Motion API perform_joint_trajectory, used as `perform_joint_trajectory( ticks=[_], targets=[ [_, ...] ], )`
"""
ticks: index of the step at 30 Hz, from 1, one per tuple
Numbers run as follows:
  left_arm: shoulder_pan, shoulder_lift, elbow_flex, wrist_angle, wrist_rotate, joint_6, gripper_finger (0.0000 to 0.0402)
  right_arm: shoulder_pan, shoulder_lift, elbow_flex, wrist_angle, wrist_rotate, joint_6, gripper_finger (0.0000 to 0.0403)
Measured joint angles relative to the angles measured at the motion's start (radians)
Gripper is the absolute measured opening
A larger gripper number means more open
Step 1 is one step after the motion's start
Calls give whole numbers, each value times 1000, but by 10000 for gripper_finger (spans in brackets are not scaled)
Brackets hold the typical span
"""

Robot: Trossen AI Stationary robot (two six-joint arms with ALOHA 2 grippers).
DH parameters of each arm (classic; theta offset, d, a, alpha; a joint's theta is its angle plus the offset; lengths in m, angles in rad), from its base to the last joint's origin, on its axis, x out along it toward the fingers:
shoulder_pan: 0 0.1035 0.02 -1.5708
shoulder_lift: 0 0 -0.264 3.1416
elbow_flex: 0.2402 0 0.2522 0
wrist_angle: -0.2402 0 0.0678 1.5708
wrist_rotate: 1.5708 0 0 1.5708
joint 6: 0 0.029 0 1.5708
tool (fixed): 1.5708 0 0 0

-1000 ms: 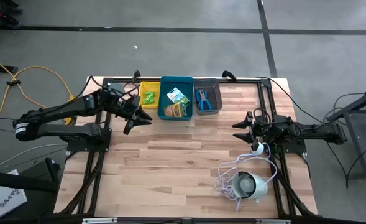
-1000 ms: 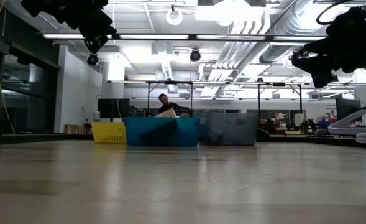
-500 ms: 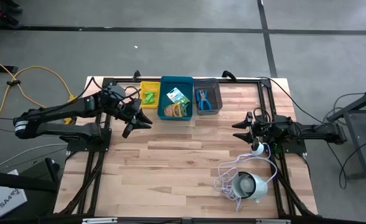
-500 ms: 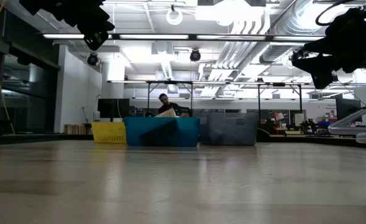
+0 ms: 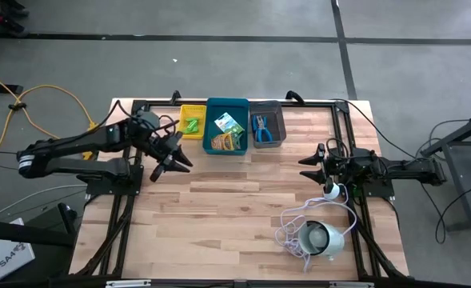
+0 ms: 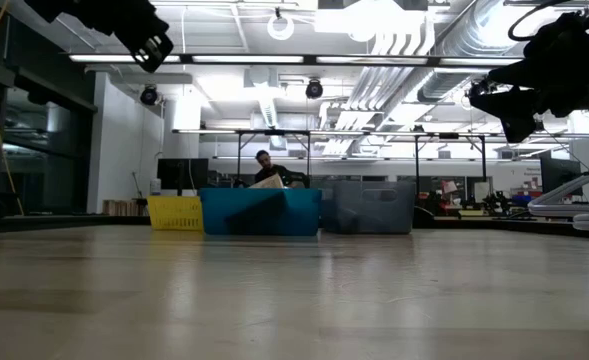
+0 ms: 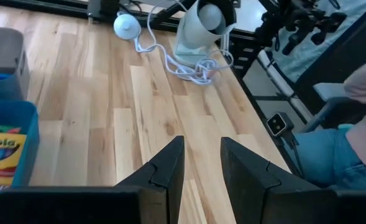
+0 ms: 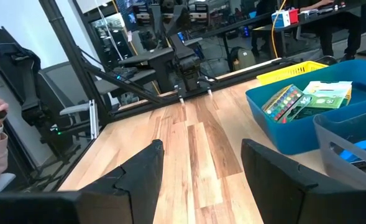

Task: Pick & Place School Supplies
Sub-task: Return to Home Position

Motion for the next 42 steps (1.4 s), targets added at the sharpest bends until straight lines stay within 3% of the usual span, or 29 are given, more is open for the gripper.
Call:
perform_joint_trajectory(
  ticks=[8,26,34,42],
  targets=[
    [0,-113,-48,-44,-39,-21,101,0,0,0,1,2,0,207],
    [0,-644,-503,298,-94,-227,101,0,0,0,3,2,0,207],
    [1,-785,-637,323,-352,-277,101,0,0,0,3,2,-1,207],
    [-11,-783,-720,432,-463,-229,101,0,0,0,3,2,0,207]
  ],
)
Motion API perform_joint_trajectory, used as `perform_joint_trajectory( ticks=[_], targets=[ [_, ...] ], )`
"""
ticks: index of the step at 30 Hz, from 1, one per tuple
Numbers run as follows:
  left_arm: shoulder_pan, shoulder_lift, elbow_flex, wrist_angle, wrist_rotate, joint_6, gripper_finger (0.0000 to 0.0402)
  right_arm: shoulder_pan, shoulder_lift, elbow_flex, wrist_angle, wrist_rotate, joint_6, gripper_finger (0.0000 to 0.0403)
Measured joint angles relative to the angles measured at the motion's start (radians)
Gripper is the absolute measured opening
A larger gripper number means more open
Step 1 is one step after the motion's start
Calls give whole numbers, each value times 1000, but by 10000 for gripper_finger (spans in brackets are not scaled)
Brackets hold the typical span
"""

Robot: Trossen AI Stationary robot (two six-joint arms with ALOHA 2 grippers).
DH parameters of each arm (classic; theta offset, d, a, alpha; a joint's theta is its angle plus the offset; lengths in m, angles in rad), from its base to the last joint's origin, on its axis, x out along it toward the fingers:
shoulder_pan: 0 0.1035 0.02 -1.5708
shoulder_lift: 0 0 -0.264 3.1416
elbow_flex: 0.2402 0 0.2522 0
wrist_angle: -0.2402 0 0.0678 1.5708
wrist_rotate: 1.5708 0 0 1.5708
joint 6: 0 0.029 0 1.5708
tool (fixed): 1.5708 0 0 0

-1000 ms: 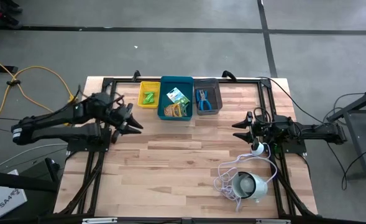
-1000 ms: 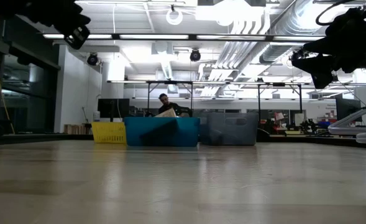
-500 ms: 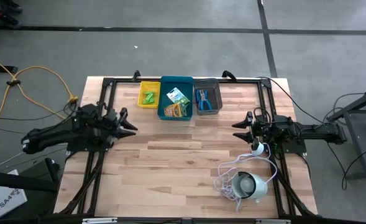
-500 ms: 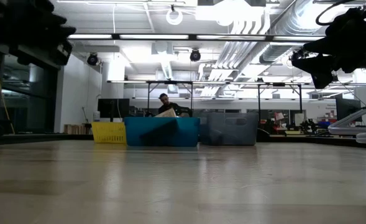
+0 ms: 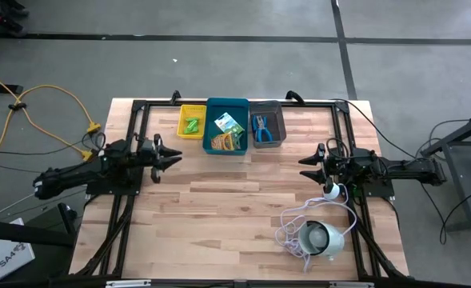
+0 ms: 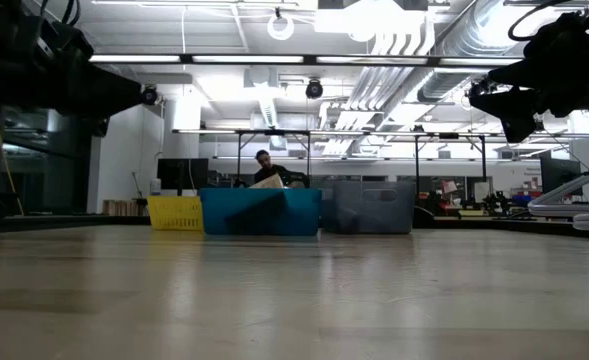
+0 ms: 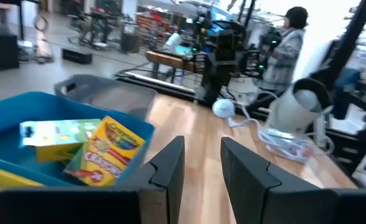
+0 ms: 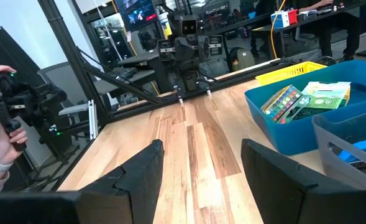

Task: Pick & Place School Supplies
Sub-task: Return to Home Position

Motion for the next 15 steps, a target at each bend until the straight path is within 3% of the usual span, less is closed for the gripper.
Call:
perform_joint_trajectory(
  ticks=[6,15],
  targets=[
    [-34,0,-21,1,-78,33,101,0,0,0,0,0,0,207],
    [-132,7,-23,-9,-91,178,101,0,0,0,0,0,0,207]
  ],
)
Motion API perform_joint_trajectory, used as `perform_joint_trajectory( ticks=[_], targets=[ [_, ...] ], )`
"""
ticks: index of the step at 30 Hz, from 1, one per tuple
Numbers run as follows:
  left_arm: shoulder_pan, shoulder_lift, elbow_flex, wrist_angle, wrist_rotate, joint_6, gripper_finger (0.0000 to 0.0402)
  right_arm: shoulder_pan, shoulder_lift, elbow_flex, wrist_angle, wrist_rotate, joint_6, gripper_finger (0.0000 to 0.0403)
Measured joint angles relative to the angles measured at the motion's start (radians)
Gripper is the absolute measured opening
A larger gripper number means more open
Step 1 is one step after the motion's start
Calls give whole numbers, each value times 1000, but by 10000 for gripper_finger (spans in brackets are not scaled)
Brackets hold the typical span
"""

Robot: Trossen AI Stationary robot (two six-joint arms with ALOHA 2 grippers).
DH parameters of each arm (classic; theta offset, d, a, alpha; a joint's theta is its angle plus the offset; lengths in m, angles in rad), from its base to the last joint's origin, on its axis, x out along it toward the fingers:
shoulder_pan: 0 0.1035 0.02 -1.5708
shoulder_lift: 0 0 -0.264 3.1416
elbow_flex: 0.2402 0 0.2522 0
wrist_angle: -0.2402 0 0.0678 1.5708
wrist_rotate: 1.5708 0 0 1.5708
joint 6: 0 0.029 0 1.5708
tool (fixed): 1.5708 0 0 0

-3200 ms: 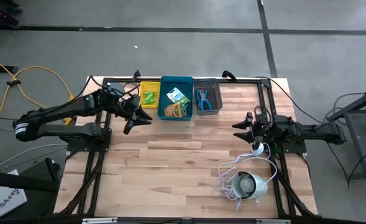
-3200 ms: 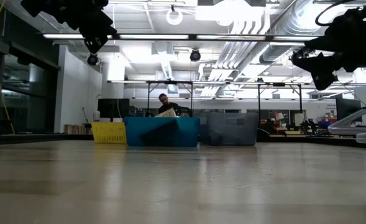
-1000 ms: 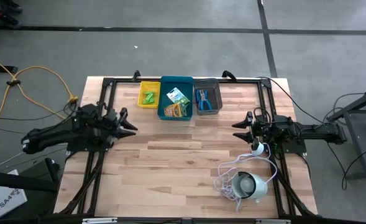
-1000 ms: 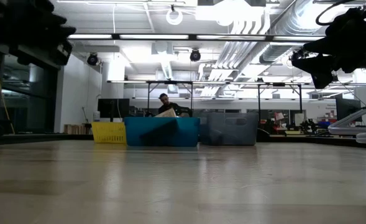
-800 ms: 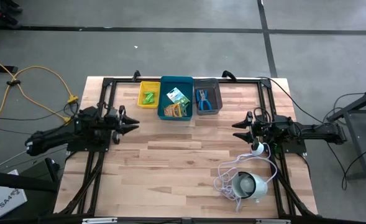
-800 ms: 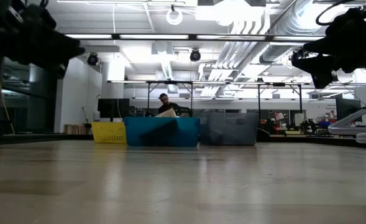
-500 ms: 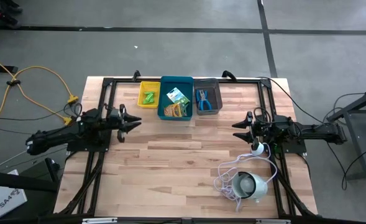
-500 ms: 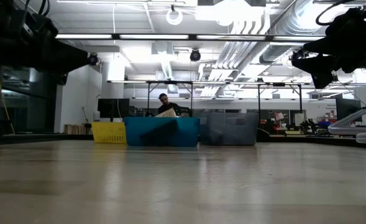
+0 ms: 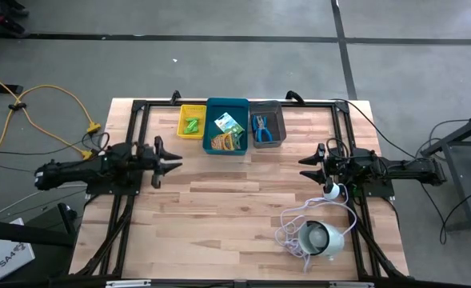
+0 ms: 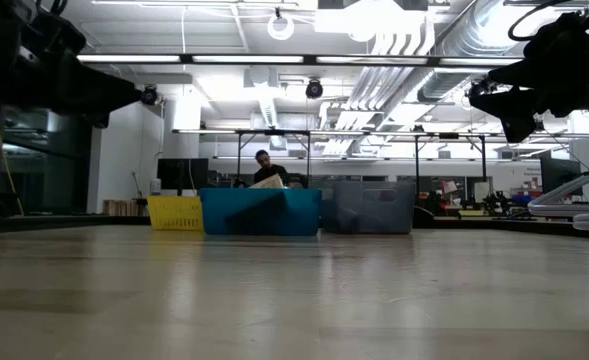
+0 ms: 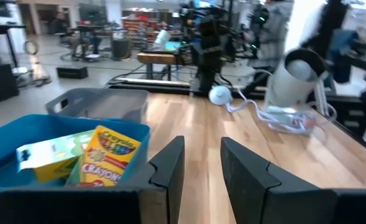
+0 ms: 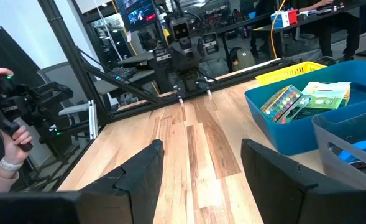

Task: Pick & Place School Supplies
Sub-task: Return to Home Position

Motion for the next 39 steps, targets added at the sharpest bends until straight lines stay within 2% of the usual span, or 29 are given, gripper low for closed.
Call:
perform_joint_trajectory(
  ticks=[8,39],
  targets=[
    [-63,38,-1,-1,0,43,101,0,0,0,0,0,0,207],
    [-64,45,-3,0,-1,32,101,0,0,0,0,0,0,207]
  ],
)
